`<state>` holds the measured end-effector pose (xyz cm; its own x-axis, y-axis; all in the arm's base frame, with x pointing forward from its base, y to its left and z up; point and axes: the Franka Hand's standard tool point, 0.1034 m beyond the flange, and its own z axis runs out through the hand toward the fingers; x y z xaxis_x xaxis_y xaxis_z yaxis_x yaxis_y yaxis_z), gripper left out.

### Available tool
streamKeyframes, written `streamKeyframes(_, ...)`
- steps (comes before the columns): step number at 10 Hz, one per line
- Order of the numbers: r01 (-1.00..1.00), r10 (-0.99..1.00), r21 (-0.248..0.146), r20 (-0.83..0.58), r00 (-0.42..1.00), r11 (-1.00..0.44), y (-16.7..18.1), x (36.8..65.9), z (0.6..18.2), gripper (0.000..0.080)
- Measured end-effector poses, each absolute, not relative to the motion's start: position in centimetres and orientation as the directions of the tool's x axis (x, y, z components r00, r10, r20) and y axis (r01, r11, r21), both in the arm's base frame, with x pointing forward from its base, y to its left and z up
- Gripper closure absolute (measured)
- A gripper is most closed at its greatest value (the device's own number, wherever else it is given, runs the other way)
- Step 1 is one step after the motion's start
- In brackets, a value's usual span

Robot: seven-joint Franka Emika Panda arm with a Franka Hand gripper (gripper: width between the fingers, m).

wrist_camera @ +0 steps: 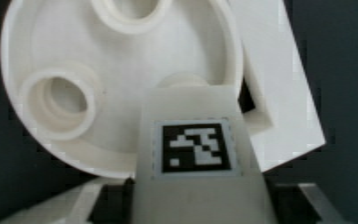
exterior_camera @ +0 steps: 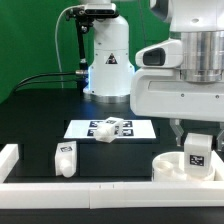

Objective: Assemble stool

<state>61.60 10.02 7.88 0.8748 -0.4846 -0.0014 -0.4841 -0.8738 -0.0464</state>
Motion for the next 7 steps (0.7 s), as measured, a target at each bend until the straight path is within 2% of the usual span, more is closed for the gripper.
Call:
streamKeyframes(2,-0.737,-0.737,-0.035,-0.022,0.675,-0.674,10.36,61.22,8.09,0.0465)
streamKeyframes(3,-0.847,-0.846,-0.016,-0.031,0.532,-0.531,10.59,60.96,8.02,0.0465)
streamKeyframes(4,-0.952,-0.952,-0.003,-0.027,0.305,-0.305,10.71,60.79,7.8,0.0465)
streamKeyframes(7,-0.992,-0.991,0.003,-0.04,0.125,-0.126,10.85,60.58,7.55,0.0465)
